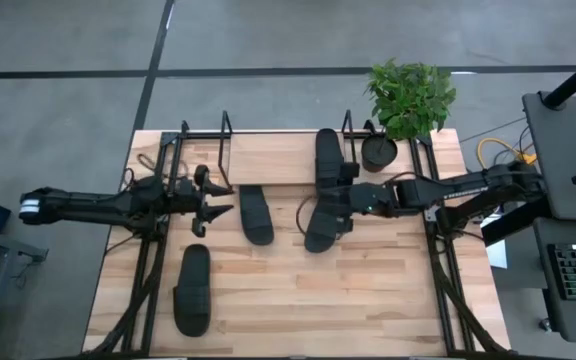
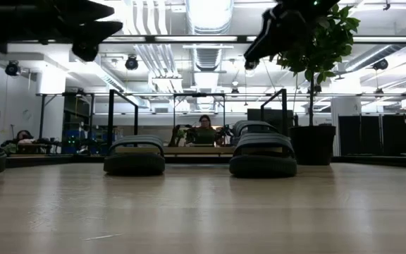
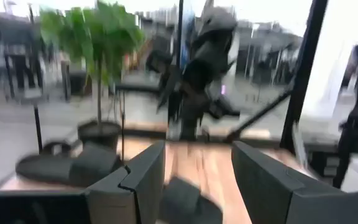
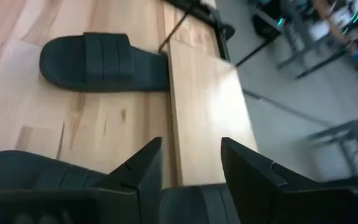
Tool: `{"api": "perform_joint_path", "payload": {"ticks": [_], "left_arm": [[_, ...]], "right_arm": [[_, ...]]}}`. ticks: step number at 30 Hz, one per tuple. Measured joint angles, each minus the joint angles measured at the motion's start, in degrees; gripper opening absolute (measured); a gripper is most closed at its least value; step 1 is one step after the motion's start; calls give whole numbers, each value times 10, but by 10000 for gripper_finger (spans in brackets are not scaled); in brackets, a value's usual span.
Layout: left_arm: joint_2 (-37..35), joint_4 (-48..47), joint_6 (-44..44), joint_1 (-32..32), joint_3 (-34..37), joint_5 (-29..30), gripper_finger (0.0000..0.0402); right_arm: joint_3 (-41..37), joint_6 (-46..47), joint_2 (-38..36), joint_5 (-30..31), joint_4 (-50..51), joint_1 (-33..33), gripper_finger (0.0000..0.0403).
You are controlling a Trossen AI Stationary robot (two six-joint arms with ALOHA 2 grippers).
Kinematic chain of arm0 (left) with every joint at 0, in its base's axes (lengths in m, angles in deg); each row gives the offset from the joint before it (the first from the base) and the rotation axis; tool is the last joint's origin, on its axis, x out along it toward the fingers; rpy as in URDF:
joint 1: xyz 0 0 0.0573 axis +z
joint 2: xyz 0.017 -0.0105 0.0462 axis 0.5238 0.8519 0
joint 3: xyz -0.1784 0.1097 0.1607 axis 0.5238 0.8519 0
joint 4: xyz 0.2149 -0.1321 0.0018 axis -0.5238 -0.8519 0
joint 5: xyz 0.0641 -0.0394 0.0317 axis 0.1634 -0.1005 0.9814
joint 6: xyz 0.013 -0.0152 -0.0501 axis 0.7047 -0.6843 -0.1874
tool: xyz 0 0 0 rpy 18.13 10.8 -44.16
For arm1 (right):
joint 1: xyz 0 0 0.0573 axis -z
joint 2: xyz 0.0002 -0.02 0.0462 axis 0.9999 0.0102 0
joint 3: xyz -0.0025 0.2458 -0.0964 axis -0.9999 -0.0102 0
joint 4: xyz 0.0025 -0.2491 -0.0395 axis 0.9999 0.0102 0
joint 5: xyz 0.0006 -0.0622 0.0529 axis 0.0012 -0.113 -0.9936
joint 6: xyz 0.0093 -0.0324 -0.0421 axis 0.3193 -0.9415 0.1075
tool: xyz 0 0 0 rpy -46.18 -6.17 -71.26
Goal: Pick and place slides into the shelf
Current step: Put the bottom left black slides on the shelf
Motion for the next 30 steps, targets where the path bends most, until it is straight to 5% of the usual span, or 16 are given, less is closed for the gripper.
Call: {"api": "perform_joint_path", "payload": {"ticks": [6,20,30], "left_arm": [[78,-181,5,0,-120,12,171],[177,-409,18,0,-274,36,171],[252,-464,31,0,-305,54,171]], "right_arm": [[-4,-16,-11,36,-10,-12,146],[-17,-16,-47,36,8,-11,146],[-19,-31,-65,52,37,-6,146]]}}
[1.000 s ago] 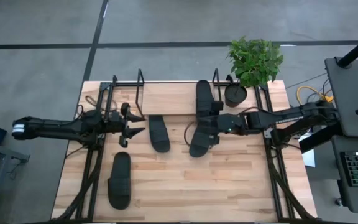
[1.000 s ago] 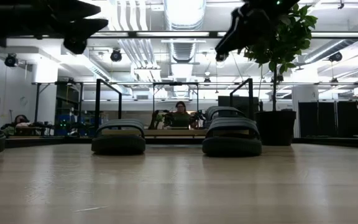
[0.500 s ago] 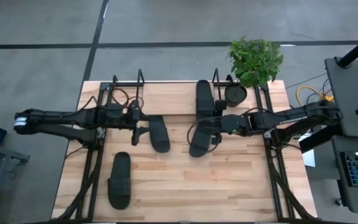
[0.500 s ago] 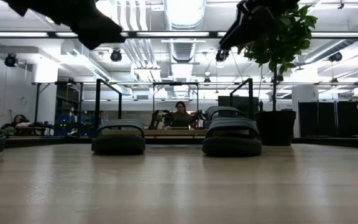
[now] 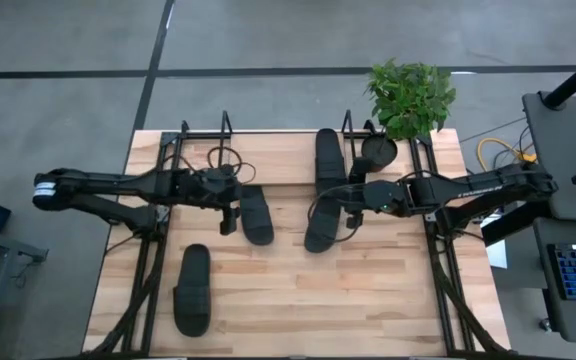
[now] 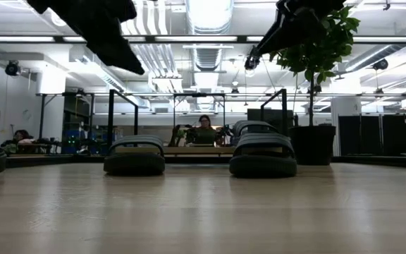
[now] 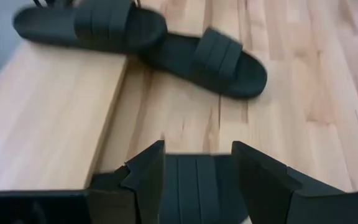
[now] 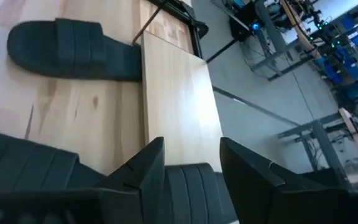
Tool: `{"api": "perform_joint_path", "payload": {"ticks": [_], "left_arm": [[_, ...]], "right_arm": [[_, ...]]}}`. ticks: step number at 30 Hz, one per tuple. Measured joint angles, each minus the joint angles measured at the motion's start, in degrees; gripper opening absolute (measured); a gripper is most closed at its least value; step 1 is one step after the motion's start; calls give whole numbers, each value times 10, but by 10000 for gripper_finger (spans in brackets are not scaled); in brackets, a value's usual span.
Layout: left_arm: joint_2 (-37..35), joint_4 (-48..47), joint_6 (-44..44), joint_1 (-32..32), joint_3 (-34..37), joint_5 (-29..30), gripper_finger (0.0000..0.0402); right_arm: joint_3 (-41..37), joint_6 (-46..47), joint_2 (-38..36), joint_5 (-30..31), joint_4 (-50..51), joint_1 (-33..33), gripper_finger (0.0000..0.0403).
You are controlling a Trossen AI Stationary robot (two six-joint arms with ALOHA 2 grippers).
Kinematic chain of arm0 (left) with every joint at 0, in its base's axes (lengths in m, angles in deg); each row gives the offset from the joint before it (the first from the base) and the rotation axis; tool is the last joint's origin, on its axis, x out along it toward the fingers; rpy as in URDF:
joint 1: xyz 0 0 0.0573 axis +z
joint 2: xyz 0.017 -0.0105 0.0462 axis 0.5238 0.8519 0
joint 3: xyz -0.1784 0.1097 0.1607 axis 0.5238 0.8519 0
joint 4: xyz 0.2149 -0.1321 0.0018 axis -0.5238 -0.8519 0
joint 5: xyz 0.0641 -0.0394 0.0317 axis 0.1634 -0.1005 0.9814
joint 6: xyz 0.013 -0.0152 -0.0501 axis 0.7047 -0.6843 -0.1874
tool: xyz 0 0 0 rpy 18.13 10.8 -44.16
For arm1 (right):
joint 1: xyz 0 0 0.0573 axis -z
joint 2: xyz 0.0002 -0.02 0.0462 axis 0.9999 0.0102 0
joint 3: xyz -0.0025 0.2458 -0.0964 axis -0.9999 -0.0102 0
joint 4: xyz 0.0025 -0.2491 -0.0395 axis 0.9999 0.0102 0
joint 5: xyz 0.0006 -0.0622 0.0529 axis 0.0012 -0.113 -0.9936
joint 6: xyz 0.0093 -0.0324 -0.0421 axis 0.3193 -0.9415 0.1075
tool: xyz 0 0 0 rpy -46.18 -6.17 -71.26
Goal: Pick and place slides into the shelf
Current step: Put the bottom left black slides on the shelf
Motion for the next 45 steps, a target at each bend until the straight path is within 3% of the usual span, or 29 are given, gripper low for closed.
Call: {"api": "perform_joint_path", "payload": {"ticks": [10,18,23,28,32,35,45], "left_arm": [[49,-61,-31,-37,-35,7,171],[103,-62,-31,-105,-28,184,171],[142,-72,-56,-134,-30,180,171],[147,-202,-154,-166,-51,74,171],[123,-293,-258,-176,-66,-62,171],[100,-300,-309,-179,-64,-168,171],[47,-300,-446,-219,14,-357,171]], "right_arm": [[0,20,-5,0,15,0,146],[0,30,-9,0,20,0,146],[0,26,-14,0,27,0,146],[0,26,-14,-1,31,0,146],[0,25,-16,-1,28,0,146],[0,28,-16,-2,28,0,146],[0,50,-16,-20,28,0,146]]}}
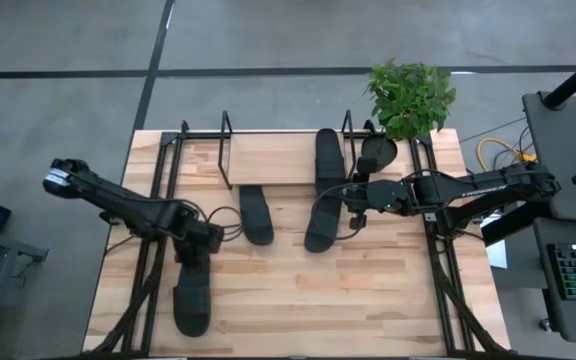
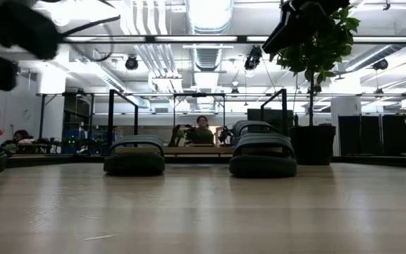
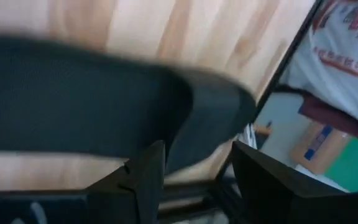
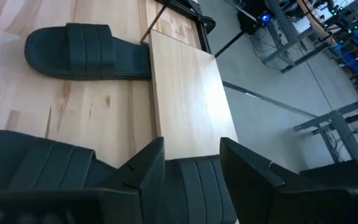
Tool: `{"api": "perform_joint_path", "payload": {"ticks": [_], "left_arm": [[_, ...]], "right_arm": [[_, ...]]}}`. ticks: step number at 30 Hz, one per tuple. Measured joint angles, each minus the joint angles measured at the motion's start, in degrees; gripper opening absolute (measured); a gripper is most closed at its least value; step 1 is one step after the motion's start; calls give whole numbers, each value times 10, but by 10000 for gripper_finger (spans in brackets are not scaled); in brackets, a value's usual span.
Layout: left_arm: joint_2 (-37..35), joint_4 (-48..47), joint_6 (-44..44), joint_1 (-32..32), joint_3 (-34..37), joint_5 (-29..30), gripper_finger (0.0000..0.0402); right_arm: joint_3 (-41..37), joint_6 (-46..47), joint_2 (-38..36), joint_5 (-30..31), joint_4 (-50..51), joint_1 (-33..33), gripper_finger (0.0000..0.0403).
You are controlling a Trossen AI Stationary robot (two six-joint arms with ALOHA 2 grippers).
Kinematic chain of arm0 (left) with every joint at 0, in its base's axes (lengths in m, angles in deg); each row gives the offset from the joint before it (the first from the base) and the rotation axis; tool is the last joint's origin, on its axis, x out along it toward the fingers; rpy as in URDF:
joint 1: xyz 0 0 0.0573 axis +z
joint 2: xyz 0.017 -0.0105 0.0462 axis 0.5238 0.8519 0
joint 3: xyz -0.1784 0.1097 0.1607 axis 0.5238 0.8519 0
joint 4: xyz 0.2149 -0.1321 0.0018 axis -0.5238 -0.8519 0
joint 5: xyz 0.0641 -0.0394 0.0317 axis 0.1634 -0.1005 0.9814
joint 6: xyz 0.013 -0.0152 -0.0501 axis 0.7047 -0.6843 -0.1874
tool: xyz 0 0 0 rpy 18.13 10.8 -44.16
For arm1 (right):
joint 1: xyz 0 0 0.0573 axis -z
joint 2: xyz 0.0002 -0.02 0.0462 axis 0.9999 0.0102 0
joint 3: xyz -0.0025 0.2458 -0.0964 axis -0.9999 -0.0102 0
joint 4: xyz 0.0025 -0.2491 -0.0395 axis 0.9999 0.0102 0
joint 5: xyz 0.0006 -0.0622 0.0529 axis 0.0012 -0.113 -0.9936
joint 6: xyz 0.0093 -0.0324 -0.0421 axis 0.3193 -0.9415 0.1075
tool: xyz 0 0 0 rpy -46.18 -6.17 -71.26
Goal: Pick and place slides into the shelf
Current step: Put the bottom left black slides on the shelf
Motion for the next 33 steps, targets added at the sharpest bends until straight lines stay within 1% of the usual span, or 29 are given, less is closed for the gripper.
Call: {"api": "perform_joint_path", "payload": {"ticks": [3,8,17,21,23,29,33], "left_arm": [[-5,11,-21,-12,22,-4,171],[-8,105,-35,-31,56,-32,171],[-5,135,-35,-35,110,-71,171],[-5,216,-35,-36,130,-105,171],[-4,245,-34,-37,139,-106,171],[11,261,-34,-37,160,-114,171],[26,287,-35,-37,179,-142,171]], "right_arm": [[0,6,0,0,0,0,146],[0,11,0,0,0,0,146],[0,22,0,0,0,0,146],[0,22,0,0,0,0,146],[0,26,0,0,0,0,146],[0,15,0,0,-2,0,146],[0,10,0,1,-1,0,146]]}}
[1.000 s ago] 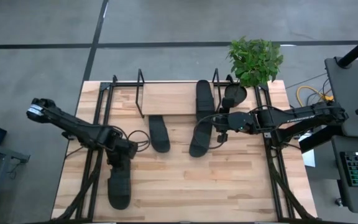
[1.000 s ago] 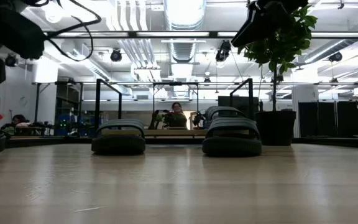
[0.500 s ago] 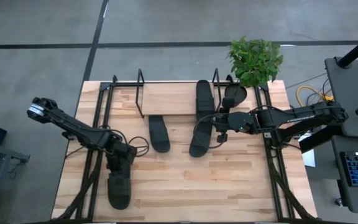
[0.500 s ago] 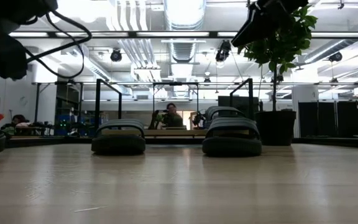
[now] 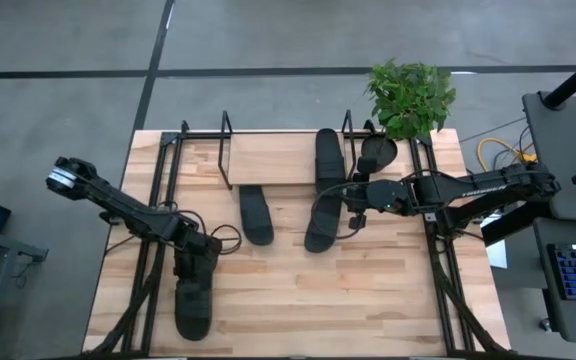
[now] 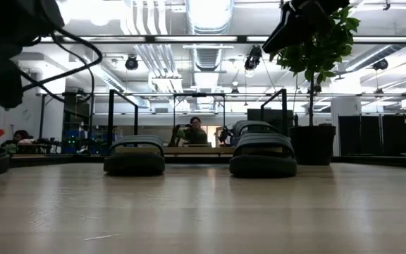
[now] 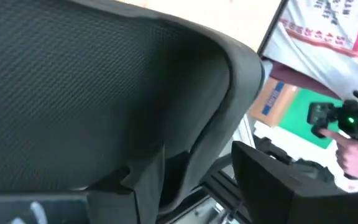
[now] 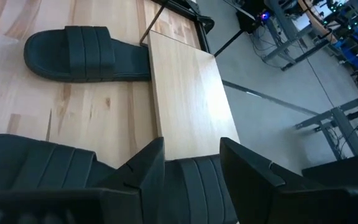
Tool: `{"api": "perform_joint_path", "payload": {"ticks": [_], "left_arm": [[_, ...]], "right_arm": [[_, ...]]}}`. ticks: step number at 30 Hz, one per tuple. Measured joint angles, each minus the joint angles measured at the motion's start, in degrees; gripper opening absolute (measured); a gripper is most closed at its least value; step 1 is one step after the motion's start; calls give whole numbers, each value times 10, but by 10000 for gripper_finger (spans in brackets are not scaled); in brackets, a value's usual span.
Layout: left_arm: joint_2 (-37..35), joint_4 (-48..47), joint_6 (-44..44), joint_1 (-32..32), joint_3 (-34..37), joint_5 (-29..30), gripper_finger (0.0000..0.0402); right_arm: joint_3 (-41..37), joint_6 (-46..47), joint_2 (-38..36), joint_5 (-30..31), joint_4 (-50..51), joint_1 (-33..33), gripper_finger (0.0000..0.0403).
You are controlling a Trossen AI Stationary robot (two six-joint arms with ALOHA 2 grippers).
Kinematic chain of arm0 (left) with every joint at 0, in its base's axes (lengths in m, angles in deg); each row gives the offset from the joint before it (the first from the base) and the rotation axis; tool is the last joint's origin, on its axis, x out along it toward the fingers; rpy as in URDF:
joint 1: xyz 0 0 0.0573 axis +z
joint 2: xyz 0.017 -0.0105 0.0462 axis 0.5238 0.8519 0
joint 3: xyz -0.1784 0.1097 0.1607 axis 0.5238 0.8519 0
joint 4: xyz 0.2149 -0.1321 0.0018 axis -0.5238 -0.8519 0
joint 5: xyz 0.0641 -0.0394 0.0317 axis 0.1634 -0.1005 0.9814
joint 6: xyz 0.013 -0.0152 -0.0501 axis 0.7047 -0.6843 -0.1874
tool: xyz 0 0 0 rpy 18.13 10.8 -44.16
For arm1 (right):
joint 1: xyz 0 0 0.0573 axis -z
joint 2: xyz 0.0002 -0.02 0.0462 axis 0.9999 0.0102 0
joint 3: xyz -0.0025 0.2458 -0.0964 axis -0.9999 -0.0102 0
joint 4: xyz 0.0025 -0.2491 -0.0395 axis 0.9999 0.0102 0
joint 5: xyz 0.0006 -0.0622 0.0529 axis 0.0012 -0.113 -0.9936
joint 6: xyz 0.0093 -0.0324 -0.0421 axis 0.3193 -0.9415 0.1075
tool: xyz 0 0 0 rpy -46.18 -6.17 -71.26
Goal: Pick and place slides into the shelf
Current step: Put the bottom left black slides on the shelf
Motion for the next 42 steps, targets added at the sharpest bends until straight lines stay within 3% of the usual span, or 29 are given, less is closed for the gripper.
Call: {"api": "perform_joint_path", "payload": {"ticks": [11,15,20,27,29,35,42], "left_arm": [[81,119,7,0,5,-40,165],[96,123,16,0,5,-61,118],[87,126,21,0,5,-71,16],[3,123,-28,3,-16,-61,3],[-29,124,-29,8,-29,-34,2],[-135,122,-18,30,-66,129,1],[-190,129,85,41,-132,260,1]], "right_arm": [[0,-10,0,4,1,0,146],[0,-10,0,4,1,0,146],[0,-10,0,4,0,0,146],[0,-11,0,1,-22,-16,146],[0,-21,0,0,-38,-33,144],[0,-135,1,9,-118,-120,130],[1,-303,20,88,-206,-227,118]]}}
